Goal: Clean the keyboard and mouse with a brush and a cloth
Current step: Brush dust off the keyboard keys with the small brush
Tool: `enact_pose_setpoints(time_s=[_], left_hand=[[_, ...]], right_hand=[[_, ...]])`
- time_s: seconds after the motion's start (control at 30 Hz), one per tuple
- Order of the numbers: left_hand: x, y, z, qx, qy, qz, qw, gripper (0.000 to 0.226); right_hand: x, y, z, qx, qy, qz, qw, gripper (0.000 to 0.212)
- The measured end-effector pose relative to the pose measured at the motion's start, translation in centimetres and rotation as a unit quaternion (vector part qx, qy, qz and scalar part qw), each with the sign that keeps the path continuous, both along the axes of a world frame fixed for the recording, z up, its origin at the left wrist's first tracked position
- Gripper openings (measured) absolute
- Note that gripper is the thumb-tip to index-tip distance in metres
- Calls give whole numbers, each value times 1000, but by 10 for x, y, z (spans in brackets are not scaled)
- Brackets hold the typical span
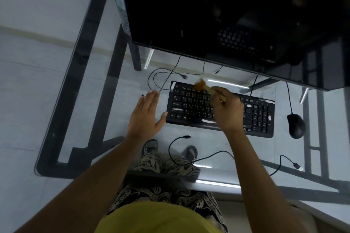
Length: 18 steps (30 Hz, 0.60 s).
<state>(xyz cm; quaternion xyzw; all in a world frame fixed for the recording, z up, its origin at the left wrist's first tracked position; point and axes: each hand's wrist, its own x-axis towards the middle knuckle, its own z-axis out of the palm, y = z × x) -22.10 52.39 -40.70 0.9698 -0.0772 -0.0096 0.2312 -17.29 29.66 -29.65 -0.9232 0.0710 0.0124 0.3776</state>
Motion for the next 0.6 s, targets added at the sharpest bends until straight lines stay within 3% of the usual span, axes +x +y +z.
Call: enact_pose_setpoints(time_s=[0.1, 0.23, 0.37, 0.47, 0.6], left_hand=[[1, 0, 1, 1, -2, -1, 1000, 67], [1, 0, 3, -1, 2, -3, 1000, 65], [2, 0, 3, -1, 15, -6, 1000, 65], [2, 0, 3, 1, 23, -7, 1000, 65], [2, -1, 2, -19, 22, -5, 1000, 65]], right_hand=[[0, -2, 2, 51, 46, 46, 997, 20], [4, -15, -2, -65, -15, -29, 997, 19], [-1, -16, 9, 114, 95, 12, 989, 17], [-7, -18, 11, 179, 58, -70, 980, 23], [-13, -19, 4, 250, 95, -68, 961, 20]])
